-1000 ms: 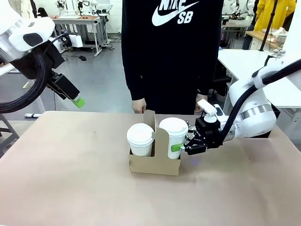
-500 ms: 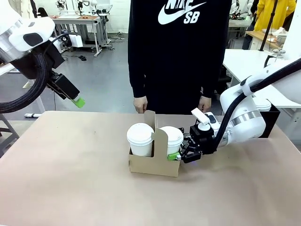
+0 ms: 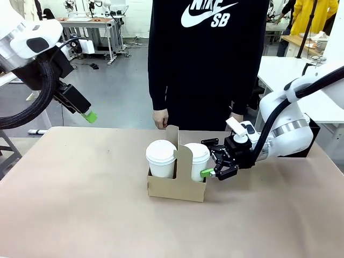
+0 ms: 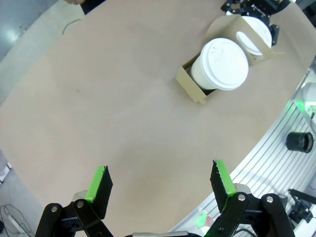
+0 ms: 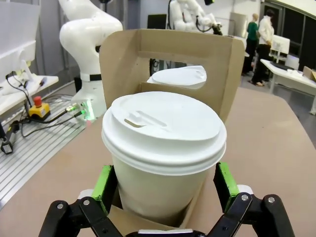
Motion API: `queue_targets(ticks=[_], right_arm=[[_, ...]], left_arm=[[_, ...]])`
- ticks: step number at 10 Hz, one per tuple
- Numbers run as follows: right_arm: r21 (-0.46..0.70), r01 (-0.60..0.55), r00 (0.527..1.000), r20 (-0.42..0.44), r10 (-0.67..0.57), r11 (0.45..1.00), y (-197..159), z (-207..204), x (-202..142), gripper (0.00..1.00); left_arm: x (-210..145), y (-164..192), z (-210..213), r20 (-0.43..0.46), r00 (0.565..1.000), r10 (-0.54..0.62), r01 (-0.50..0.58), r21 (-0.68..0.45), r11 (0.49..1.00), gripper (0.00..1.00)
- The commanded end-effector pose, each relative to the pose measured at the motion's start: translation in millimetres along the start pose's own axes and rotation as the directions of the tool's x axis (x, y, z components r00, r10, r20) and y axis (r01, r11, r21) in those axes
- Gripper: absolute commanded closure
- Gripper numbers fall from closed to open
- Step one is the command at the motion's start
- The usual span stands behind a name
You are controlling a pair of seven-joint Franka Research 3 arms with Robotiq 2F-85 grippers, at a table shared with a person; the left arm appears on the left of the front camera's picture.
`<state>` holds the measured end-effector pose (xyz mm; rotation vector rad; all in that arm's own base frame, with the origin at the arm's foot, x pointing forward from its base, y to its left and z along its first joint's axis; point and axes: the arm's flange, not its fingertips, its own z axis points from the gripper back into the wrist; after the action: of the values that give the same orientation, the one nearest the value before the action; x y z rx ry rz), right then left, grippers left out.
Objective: Pour a drink into a cup and package it in a carrier.
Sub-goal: Insert the held 600 ml Paper Cup into the Cup Carrier.
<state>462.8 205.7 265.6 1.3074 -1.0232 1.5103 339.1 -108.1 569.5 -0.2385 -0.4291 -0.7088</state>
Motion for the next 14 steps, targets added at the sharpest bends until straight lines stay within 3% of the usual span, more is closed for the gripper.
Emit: queue_targets(ticks=[1,4,7,9,11,12,14], right_arm=[[-0.010,-0.016,0.999,-0.041,0.015,1.000,2.4,8.1,2.5,0.00],[-0.070,0.023,0.994,-0.108,-0.030,0.997,9.8,52.9,15.5,0.00],[-0.263,0.100,0.975,-0.165,-0.146,0.960,40.2,132.7,56.5,0.00],[-0.409,0.151,0.927,-0.258,-0.273,0.900,65.5,178.0,83.7,0.00],[-0.570,0.178,0.852,-0.318,-0.415,0.802,95.4,215.0,105.9,0.00],[-0.631,0.177,0.833,-0.313,-0.457,0.756,106.1,228.0,111.4,0.00],[-0.659,0.179,0.823,-0.306,-0.479,0.730,121.4,240.2,117.1,0.00]], left_arm=[[2.0,-0.2,2.3,-0.012,1.000,0.009,-0.009,0.010,1.000,0.00],[2.0,-0.2,2.3,-0.012,1.000,0.009,-0.009,0.010,1.000,0.00],[2.0,-0.2,2.3,-0.012,1.000,0.009,-0.009,0.010,1.000,0.00],[2.0,-0.2,2.3,-0.012,1.000,0.009,-0.009,0.010,1.000,0.00],[2.0,-0.2,2.3,-0.012,1.000,0.009,-0.009,0.010,1.000,0.00],[2.0,-0.2,2.3,-0.012,1.000,0.009,-0.009,0.010,1.000,0.00],[2.0,-0.2,2.3,-0.012,1.000,0.009,-0.009,0.010,1.000,0.00]])
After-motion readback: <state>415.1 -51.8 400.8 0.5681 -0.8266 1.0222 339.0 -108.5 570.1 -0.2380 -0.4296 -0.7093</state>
